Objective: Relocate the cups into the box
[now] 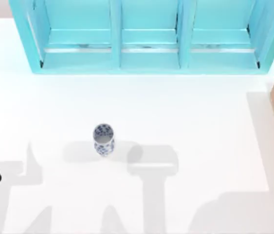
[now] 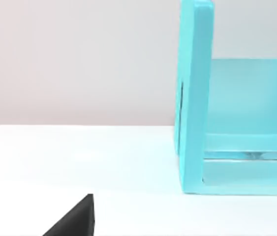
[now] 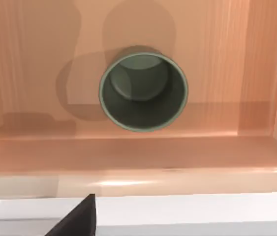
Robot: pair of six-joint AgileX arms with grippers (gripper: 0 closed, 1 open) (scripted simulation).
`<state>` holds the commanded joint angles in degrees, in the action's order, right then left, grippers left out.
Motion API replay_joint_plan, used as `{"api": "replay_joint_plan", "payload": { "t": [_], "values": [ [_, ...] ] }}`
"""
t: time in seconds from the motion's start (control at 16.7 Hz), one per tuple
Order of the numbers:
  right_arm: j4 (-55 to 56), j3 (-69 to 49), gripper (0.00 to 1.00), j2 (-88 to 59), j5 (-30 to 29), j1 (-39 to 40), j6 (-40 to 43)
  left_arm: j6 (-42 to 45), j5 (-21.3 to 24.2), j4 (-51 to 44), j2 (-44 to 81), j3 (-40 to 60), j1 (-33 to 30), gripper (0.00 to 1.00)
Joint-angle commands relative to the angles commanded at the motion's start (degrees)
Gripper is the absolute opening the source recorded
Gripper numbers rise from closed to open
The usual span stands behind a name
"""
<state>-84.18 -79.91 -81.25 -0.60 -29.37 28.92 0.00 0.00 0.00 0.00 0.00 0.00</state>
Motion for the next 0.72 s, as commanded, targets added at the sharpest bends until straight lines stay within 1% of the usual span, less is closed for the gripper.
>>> {"api": "replay_joint_plan", "payload": {
  "t": [0.18, 0.36, 0.54, 0.72],
  "values": [
    [-0.17, -1.9, 1.0, -1.84, 0.15, 1.96, -1.89, 0.0, 0.0, 0.0, 0.0, 0.0, 0.0, 1.0],
    [-0.73, -8.72, 1.0, -8.16, 0.13, 9.3, -8.99, 0.0, 0.0, 0.0, 0.0, 0.0, 0.0, 1.0],
    [-1.45, -19.06, 1.0, -17.87, -1.06, 22.15, -21.43, 0.0, 0.0, 0.0, 0.0, 0.0, 0.0, 1.0],
    [-2.08, -30.5, 1.0, -29.09, -3.56, 39.35, -37.79, 0.0, 0.0, 0.0, 0.0, 0.0, 0.0, 1.0]
  ]
}}
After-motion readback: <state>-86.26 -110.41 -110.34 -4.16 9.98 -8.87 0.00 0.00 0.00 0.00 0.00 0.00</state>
